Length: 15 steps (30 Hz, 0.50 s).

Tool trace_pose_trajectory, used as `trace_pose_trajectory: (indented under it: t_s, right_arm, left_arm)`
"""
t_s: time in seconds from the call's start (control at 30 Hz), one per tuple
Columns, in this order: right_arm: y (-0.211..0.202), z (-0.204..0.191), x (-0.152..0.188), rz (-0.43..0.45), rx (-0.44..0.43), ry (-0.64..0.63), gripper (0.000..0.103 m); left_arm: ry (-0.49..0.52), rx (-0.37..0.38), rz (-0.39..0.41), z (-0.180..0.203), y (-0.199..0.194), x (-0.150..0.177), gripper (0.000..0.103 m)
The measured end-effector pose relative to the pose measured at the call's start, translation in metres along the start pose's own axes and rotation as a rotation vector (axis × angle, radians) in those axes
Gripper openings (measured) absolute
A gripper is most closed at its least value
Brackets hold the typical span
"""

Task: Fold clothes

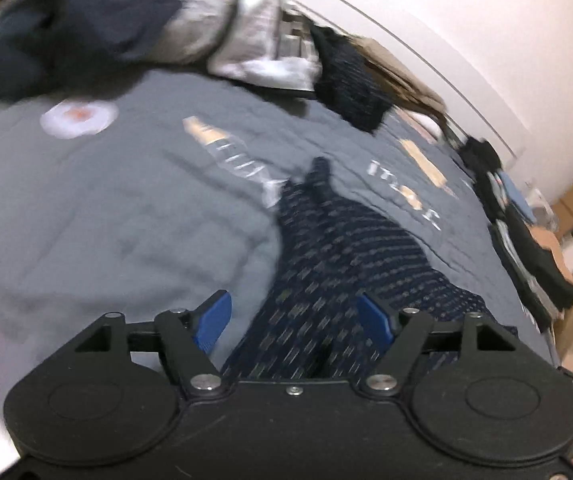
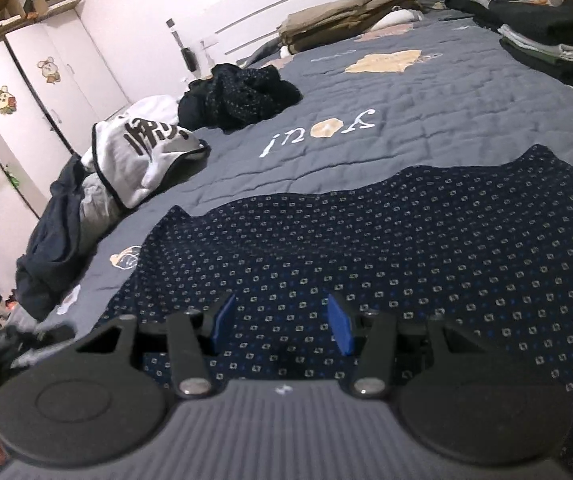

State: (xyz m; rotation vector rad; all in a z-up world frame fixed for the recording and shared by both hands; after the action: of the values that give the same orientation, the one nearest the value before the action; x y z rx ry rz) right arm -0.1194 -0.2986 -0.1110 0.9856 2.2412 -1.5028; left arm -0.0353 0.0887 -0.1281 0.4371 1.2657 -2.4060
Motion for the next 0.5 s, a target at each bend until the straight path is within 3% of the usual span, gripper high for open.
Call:
trace_pose_trajectory:
  t_s: [0.13,0.33,0.5]
  right_arm:
    - [-0.005,0.002,0.001,0.011,0.0,0.032,0.05]
    - [-0.004,-0.012,0.009,0.008,-0.021,-0.025,0.05]
    - [0.015,-0.027,0.016,-0.036,-0.027,-0.087,0.05]
  left_arm:
    - [-0.126,0.035,-0.049,-0.018,0.004,0.025,0.07]
    - [-0.132,0.105,-0.055,-0.01,0.019,0.042,0.072]
    - [-0.156,0.116,-0.03,-0.006,0.027,0.052,0.074]
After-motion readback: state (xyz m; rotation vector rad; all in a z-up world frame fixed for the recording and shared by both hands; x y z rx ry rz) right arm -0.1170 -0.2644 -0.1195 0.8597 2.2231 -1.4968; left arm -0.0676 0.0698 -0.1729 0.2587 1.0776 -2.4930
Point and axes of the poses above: each gripper's, at about its wrist camera, not at the fingertips, and y roughly the way its jaws point, z to its right, x to its underside, the point moved 2 cm from there along y, roughly the way its jaws point, and after that the axes turned 11 degrees about -z, right-handed, at the moved point
